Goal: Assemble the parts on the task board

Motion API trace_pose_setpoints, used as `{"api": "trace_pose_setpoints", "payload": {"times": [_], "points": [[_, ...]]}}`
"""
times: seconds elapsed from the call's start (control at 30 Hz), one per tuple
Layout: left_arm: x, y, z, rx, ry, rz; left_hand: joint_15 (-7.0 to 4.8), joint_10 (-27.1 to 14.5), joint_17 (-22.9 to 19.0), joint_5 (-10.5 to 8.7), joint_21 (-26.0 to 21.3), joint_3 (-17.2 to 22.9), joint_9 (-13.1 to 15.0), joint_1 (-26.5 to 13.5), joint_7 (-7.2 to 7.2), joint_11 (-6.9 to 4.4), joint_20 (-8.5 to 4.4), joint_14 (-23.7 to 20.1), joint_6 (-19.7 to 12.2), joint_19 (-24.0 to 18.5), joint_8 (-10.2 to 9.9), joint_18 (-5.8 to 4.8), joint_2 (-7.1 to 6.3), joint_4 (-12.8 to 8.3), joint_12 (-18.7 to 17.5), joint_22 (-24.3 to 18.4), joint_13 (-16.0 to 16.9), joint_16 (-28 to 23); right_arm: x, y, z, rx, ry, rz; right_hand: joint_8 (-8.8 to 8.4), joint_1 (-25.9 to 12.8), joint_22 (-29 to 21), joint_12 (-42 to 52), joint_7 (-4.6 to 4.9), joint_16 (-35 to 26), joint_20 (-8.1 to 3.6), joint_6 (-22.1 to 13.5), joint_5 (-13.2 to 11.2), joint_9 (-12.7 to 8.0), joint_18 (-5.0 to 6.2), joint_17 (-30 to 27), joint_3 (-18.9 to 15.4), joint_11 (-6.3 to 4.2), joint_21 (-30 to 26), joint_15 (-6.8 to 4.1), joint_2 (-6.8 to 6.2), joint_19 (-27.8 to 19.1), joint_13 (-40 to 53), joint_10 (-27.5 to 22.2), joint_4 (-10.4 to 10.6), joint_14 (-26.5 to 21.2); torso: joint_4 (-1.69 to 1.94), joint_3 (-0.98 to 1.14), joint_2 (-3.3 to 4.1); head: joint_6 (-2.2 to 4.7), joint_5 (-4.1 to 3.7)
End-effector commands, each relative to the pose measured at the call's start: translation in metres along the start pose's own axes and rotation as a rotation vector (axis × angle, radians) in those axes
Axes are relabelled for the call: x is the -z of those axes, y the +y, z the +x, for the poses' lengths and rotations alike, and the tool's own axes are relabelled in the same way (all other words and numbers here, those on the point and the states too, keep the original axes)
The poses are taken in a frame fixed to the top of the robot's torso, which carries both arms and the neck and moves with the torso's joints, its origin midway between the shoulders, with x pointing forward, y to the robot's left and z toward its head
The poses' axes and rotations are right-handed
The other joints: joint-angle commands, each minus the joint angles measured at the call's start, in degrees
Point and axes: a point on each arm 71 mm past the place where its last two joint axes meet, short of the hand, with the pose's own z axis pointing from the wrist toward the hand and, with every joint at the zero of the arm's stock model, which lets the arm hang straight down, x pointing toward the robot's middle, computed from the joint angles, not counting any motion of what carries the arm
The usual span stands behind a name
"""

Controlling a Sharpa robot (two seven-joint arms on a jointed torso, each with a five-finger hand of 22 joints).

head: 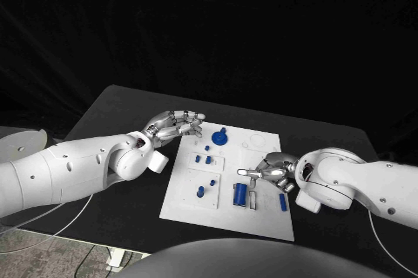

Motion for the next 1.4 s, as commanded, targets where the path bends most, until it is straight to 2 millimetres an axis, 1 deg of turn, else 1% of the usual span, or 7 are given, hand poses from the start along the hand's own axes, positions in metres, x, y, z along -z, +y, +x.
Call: {"api": "trace_pose_setpoints", "payload": {"times": [0.03,0.27,0.47,0.6,0.8,0.97,1.4], "points": [[0.0,0.001,0.002,0.014,0.013,0.006,-0.05,-0.2,-0.1,0.12,-0.4,0.2,-0.1,0.2,0.04,0.18,0.43,-0.3,-0.2,0.0,0.2,0.87,0.23,0.0,0.1,0.1,-0.1,-0.2,0.007,0.014,-0.009,-0.041,-0.106,-0.193,0.5,3.0,11.6,0.2,0.17,0.3,-0.24,-1.6,1.8,0.8,-0.85,0.2,-0.4,-0.13,0.3,-0.26,0.0,2.1,15.1,6.0,-0.7,3.3,0.01,0.01,-0.09,0.0,-0.11],[0.002,0.006,0.003,0.021,0.013,-0.003,-0.02,-0.2,-0.1,0.13,-0.4,0.2,-0.1,0.2,0.04,0.21,0.44,-0.3,-0.2,-0.1,0.3,0.87,0.27,0.0,0.1,0.1,-0.1,-0.2,0.012,0.016,-0.008,0.001,-0.19,-0.337,-0.14,13.4,11.5,0.2,1.75,0.2,0.22,-9.6,7.9,1.0,-0.77,-0.3,0.1,0.59,-0.1,0.32,0.01,1.8,15.1,6.0,-4.8,3.1,-0.12,0.12,-0.26,0.0,-0.11],[0.003,0.011,0.003,0.025,0.012,-0.01,-0.01,-0.2,-0.1,0.16,-0.4,0.3,-0.1,0.2,0.02,0.23,0.45,-0.3,-0.2,-0.1,0.3,0.87,0.28,0.0,0.1,0.1,-0.1,-0.2,0.011,0.003,0.008,0.263,-0.316,-0.39,-1.09,21.7,9.8,0.0,3.03,-1.8,0.57,-25.5,10.6,1.0,0.33,-4.2,-0.2,1.18,-5.4,0.78,-0.33,-0.4,14.8,5.8,-8.1,2.2,-0.32,0.27,-0.69,0.0,0.05],[0.005,0.013,0.003,0.028,0.011,-0.014,0.0,-0.2,-0.1,0.19,-0.4,0.3,-0.1,0.2,0.01,0.25,0.45,-0.3,-0.2,-0.1,0.3,0.87,0.3,-0.1,0.2,0.1,-0.1,-0.2,0.01,-0.006,0.023,0.403,-0.385,-0.399,0.74,24.0,8.9,-1.7,3.57,-3.0,0.94,-33.5,10.2,1.7,0.89,-6.1,-1.4,1.75,-8.4,1.28,-0.91,-1.6,13.0,4.4,-7.9,1.8,-0.48,0.39,-1.01,0.0,0.27],[0.006,0.017,0.003,0.031,0.01,-0.019,0.03,-0.2,-0.1,0.26,-0.4,0.4,-0.1,0.3,-0.01,0.27,0.46,-0.3,-0.2,-0.1,0.3,0.87,0.34,-0.1,0.2,0.1,-0.2,-0.2,0.006,-0.015,0.043,0.486,-0.435,-0.388,5.66,23.9,8.7,-1.8,4.17,-3.3,1.37,-37.1,6.7,2.5,0.98,-6.3,-3.6,2.22,-9.4,1.57,-2.42,-1.6,12.9,4.3,-4.9,1.9,-0.71,0.53,-1.35,0.0,0.3],[0.007,0.018,0.002,0.034,0.01,-0.021,0.05,-0.2,-0.1,0.33,-0.5,0.4,-0.1,0.4,0.0,0.29,0.47,-0.3,-0.3,-0.1,0.3,0.87,0.4,-0.2,0.2,0.1,-0.2,-0.2,0.002,-0.019,0.057,0.501,-0.433,-0.362,10.73,23.2,8.5,-1.2,4.55,-3.5,1.63,-38.2,2.2,2.7,1.13,-6.7,-4.1,2.56,-10.3,1.91,-5.6,-1.7,13.5,4.8,0.5,1.9,-0.69,0.56,-1.41,0.0,0.47],[0.007,0.02,0.003,0.037,0.014,-0.026,0.12,-0.2,-0.1,0.59,-0.5,0.6,-0.2,0.5,0.01,0.37,0.51,-0.4,-0.4,-0.1,0.4,0.88,0.66,-0.2,0.2,0.1,-0.3,-0.2,-0.003,-0.019,0.067,0.516,-0.416,-0.331,17.56,19.6,8.3,-0.1,4.45,-3.7,1.74,-39.2,-1.9,3.0,1.31,-6.9,-4.9,2.61,-11.5,1.95,-8.84,-1.8,14.8,5.7,0.9,1.8,-0.68,0.47,-1.41,0.0,0.43]]}}
